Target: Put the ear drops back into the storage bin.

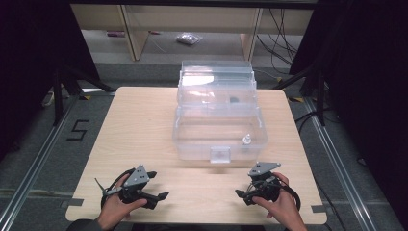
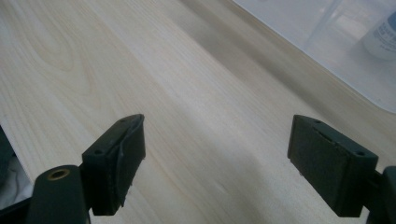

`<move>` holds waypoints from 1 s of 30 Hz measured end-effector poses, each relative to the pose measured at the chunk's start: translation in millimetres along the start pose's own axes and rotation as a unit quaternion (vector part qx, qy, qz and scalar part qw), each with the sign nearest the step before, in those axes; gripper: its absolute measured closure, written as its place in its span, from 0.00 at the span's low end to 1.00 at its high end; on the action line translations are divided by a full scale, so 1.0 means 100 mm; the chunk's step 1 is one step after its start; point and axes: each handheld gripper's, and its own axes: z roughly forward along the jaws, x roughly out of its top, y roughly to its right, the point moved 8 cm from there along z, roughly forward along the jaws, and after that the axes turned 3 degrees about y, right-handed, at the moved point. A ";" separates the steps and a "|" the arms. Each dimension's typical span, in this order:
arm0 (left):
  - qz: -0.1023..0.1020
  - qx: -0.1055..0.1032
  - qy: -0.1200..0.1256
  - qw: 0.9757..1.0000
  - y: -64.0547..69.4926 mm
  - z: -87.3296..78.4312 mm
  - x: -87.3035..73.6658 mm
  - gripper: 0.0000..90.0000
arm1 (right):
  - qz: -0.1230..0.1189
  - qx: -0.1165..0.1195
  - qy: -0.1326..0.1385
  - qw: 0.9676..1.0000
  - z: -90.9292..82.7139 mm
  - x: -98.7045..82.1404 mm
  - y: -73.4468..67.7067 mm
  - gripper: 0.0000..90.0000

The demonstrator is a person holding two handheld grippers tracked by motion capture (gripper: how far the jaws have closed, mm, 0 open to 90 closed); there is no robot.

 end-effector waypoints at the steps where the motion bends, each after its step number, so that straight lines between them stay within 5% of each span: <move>1: 0.000 0.000 -0.002 1.000 0.00 0.00 0.00 0.16 | 0.006 0.004 -0.009 1.000 -0.02 -0.01 -0.01 0.22; 30: 0.004 0.000 -0.002 1.000 -0.01 0.00 0.00 0.16 | 0.012 -0.001 0.000 1.000 0.00 -0.12 0.02 0.21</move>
